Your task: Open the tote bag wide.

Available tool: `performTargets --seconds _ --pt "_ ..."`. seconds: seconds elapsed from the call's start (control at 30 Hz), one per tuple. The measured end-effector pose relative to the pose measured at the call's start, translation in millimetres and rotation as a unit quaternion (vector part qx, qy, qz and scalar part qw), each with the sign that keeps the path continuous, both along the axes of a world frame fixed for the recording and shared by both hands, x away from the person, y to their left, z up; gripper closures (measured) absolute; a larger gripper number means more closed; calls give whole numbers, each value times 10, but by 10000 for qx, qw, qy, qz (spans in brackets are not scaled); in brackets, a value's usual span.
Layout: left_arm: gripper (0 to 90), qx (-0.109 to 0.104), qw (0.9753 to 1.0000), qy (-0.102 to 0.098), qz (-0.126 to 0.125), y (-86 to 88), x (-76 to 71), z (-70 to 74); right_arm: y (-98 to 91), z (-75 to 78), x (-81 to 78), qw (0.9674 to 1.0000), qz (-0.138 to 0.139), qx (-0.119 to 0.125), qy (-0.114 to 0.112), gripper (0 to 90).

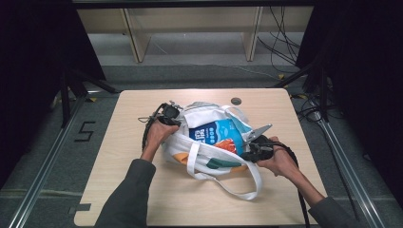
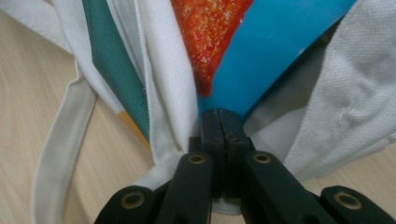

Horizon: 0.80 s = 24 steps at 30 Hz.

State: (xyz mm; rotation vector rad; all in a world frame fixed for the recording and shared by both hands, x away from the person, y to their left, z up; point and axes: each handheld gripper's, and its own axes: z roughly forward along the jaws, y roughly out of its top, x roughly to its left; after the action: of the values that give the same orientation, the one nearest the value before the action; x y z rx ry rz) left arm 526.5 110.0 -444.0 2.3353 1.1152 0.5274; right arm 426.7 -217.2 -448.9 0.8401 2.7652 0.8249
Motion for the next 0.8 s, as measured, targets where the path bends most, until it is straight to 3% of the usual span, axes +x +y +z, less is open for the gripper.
performTargets --seconds 0.07,0.13,0.17,0.2,0.27,0.3,0.37,0.4,0.43,0.47,0.5,0.57,0.63,0.67,0.73,0.77,0.8 --pt "873 -174 9998 -69 -46 14 -52 58 23 90 10 10000 -11 15 -23 900" --pt "859 -277 9995 -136 -103 40 -110 118 30 228 42 9990 -124 394 -193 900" --pt "853 -341 9992 -187 -119 63 -130 150 26 300 90 9971 -160 626 -402 900" --pt "848 -537 9983 -193 -95 86 -152 174 28 359 166 9945 -184 765 -685 900" --pt "843 -823 9962 -242 -153 111 -216 228 49 491 313 9917 -381 756 -969 900" --pt "838 -812 9961 -266 -219 113 -261 246 69 524 401 9907 -514 757 -1012 900" --pt "824 -551 9975 -308 -330 157 -348 247 100 526 585 9884 -721 672 -1158 900" --pt "823 -433 9979 -295 -372 199 -376 241 100 514 665 9891 -819 464 -1129 900" --pt "823 -378 9982 -298 -345 279 -428 212 102 464 729 9877 -922 419 -1195 900" --pt "828 -292 9986 -327 -294 363 -455 181 82 388 810 9885 -1061 220 -1058 900" --pt "829 -232 9990 -338 -179 434 -481 135 58 293 877 9873 -1168 105 -1076 900" --pt "868 -417 9985 -305 -154 556 -502 33 -55 28 1029 9865 -1348 -150 -916 900" --pt "892 -519 9978 -333 -249 613 -507 -28 -149 -221 1075 9863 -1567 280 -420 900" --pt "892 -663 9971 -347 -148 636 -490 -81 -154 -298 1069 9868 -1521 302 -474 900" --pt "894 -755 9968 -251 -59 647 -471 -127 -173 -356 1071 9854 -1574 380 -521 900" --pt "893 -664 9973 -310 -32 622 -482 -124 -145 -327 1051 9857 -1594 314 -440 900" --pt "894 -522 9979 -361 -84 615 -490 -113 -124 -301 1051 9873 -1471 100 -596 900"
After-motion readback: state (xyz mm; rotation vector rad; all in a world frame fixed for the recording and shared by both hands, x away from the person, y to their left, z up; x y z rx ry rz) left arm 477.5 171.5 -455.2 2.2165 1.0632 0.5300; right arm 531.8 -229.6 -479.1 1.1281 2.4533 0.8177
